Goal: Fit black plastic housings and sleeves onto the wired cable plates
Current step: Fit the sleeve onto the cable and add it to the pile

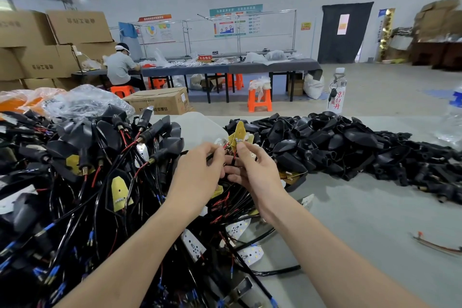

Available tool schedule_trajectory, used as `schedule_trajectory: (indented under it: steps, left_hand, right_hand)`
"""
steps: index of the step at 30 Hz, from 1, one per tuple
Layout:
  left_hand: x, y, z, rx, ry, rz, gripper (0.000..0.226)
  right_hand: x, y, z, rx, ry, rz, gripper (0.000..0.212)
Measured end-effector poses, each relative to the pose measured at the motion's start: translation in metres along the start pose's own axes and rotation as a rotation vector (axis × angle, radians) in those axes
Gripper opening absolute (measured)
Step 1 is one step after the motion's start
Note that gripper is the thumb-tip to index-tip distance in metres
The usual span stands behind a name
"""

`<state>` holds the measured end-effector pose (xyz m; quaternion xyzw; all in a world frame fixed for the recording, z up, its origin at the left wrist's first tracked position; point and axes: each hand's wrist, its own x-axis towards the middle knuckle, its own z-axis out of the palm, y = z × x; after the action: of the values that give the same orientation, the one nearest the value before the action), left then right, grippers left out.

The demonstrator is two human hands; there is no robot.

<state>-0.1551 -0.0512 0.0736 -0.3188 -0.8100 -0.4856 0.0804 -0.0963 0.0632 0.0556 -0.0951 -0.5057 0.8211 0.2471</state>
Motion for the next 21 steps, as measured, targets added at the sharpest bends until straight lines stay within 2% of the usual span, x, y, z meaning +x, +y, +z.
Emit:
schedule_trajectory:
  steps: [9, 13, 16, 21]
  left_hand:
    - [-0.007, 0.001, 0.007, -0.058, 0.031, -0.031, 0.017]
    - [-0.013, 0.004, 0.018, 0.087, 0.159, -0.013, 0.018]
    - [-0.017, 0.005, 0.027, 0.081, 0.210, -0.026, 0.017]
    - [-0.023, 0.005, 0.046, -0.030, 0.104, -0.041, 0.014]
  right_hand:
    - [-0.001, -0.007, 0.002, -0.131, 0.019, -0.042, 0.032]
    - [0.002, -0.007, 0.004, -0.125, 0.028, -0.031, 0.033]
    - [0.003, -0.009, 0.000, -0.115, 0.049, -0.025, 0.034]
    - [0.006, -0.018, -0.017, -0.261, 0.105, -0.026, 0.025]
